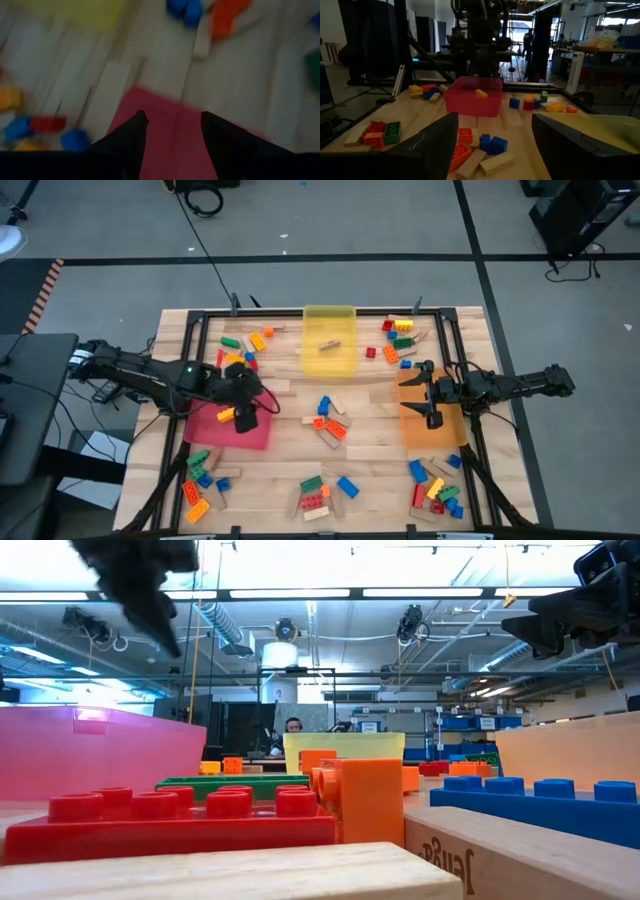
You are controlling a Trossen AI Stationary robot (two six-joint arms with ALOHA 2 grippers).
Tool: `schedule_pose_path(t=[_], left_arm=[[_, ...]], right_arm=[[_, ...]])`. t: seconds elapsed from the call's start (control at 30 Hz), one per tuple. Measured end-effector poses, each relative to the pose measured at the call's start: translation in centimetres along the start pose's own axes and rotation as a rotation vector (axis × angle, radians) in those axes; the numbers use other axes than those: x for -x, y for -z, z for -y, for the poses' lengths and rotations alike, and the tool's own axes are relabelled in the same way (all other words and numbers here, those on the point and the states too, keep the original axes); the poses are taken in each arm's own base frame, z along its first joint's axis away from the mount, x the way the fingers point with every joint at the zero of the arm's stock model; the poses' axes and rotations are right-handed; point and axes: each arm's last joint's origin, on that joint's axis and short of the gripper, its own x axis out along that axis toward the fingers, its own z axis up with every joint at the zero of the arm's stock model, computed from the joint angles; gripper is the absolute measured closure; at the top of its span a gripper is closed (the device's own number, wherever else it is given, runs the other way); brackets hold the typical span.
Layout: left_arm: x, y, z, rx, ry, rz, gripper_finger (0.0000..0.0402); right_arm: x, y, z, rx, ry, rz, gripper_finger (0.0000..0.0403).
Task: Sort blocks by size
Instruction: Put the 1 stud red game piece into the orange bin
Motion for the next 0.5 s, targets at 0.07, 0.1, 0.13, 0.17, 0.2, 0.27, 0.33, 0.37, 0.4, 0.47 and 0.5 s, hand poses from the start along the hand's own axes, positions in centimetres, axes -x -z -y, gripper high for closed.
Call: schedule_pose_path(t=[0.07,0.1,0.13,0.17,0.2,0.27,0.33,0.37,0.4,0.47,0.5], left_arm=[[0.0,-0.8,0.3,0.013,0.019,0.087,0.0204],[0.1,-1.2,0.4,0.008,0.02,0.127,0.0204],[0.1,-1.5,0.5,0.013,0.019,0.166,0.0204],[0.2,-1.9,0.6,0.015,0.014,0.205,0.0204],[0.1,-2.2,0.7,0.017,0.006,0.237,0.0204],[0.0,-2.8,0.8,0.038,-0.018,0.299,0.0204],[-0.3,-3.3,0.8,0.06,-0.04,0.339,0.0204],[-0.5,-3.6,0.7,0.07,-0.046,0.353,0.0204],[-0.8,-3.8,0.6,0.08,-0.051,0.362,0.0204],[-1.5,-4.2,0.4,0.095,-0.065,0.366,0.0204],[-1.8,-4.4,0.4,0.104,-0.071,0.373,0.0204]], right_arm=[[0.0,0.0,0.0,0.0,0.0,0.0,0.0134],[0.0,0.0,0.0,0.0,0.0,0.0,0.0133],[0.0,0.0,0.0,0.0,0.0,0.0,0.0132],[0.0,0.0,0.0,0.0,0.0,0.0,0.0132],[0.0,0.0,0.0,0.0,0.0,0.0,0.0131],[0.0,0.0,0.0,0.0,0.0,0.002,0.0131],[0.0,-0.1,0.0,-0.001,0.0,0.007,0.0132],[0.0,-0.1,0.0,-0.001,0.0,0.009,0.0133],[0.0,-0.1,0.0,-0.001,0.0,0.01,0.0134],[0.0,-0.1,0.0,-0.001,0.0,0.009,0.0135],[0.0,-0.1,0.0,-0.001,0.0,0.009,0.0134]])
